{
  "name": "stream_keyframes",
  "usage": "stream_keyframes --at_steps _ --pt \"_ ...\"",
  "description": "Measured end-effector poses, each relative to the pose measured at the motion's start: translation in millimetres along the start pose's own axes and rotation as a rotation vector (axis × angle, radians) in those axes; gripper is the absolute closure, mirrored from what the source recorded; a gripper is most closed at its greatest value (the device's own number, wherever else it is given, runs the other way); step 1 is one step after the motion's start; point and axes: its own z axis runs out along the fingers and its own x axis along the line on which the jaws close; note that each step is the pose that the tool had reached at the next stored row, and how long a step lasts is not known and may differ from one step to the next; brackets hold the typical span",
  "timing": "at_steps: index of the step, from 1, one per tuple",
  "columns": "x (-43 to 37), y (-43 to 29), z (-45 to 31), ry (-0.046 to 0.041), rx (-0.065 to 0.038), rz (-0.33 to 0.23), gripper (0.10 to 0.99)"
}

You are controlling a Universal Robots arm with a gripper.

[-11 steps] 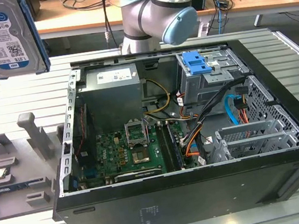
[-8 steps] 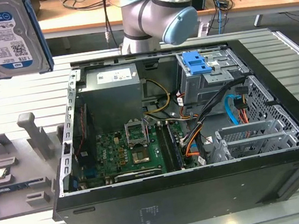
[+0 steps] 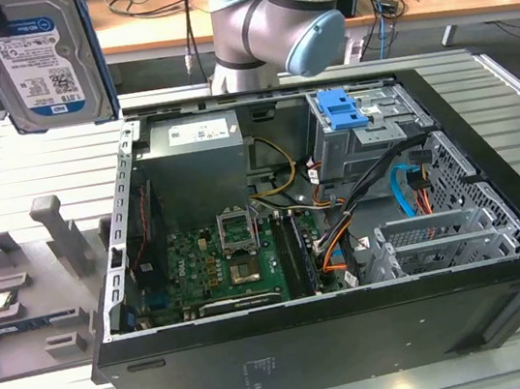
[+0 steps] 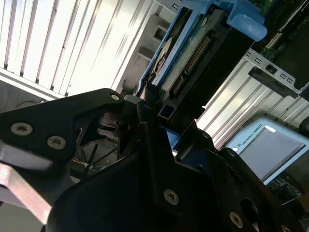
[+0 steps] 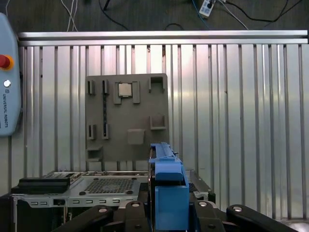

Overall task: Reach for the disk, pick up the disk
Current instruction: 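Pick up the disk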

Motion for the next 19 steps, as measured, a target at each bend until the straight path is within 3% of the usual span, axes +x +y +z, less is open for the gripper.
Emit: stream_keyframes --at_steps 4,8,14,19 --pt "-0.2 -15.5 -0.7 0.0 0.0 0.0 0.722" --pt "-0.3 -26.3 -1.2 0.0 -0.001 0.0 0.722" --pt "-0.5 -51.4 -2.2 -0.0001 -0.002 0.0 0.722" --pt "-0.7 -63.9 -2.7 -0.0001 -0.002 0.0 0.722"
